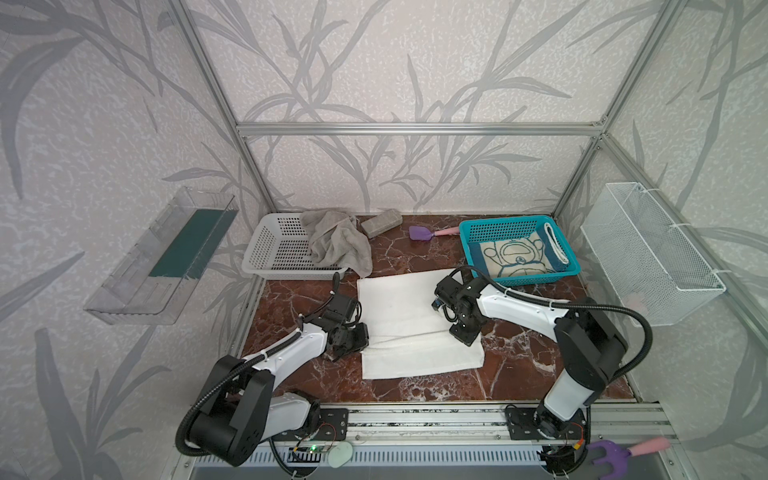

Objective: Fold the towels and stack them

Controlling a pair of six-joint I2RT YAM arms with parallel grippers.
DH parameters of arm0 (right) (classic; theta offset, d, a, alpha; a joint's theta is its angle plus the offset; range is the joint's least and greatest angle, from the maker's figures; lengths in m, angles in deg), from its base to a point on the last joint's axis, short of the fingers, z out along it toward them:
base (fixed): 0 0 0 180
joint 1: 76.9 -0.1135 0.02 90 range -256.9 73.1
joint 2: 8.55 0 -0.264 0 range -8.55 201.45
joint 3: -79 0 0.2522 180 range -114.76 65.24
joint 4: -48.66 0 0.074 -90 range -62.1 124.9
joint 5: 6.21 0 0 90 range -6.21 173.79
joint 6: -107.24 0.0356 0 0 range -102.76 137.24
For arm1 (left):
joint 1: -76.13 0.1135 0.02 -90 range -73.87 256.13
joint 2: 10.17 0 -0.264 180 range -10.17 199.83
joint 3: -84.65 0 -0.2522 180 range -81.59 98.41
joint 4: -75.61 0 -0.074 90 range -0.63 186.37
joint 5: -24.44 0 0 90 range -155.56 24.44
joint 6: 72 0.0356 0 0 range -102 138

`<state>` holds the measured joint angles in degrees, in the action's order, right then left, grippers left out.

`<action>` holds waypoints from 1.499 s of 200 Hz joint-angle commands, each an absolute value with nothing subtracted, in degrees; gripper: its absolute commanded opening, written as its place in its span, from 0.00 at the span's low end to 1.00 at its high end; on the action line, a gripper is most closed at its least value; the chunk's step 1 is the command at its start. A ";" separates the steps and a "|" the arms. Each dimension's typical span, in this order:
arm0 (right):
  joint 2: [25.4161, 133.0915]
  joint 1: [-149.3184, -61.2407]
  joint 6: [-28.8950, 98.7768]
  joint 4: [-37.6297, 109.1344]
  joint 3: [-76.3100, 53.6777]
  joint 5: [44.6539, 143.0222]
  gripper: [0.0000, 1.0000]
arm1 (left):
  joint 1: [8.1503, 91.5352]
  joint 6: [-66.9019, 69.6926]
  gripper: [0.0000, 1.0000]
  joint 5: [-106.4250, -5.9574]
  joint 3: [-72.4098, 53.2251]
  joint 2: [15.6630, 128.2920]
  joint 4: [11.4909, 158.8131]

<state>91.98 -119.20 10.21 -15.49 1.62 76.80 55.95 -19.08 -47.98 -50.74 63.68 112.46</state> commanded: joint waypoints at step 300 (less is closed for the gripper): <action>81.92 -121.13 15.04 -29.93 -0.91 93.80 0.40 | 64.09 -15.23 0.41 -50.00 -46.15 50.05 122.88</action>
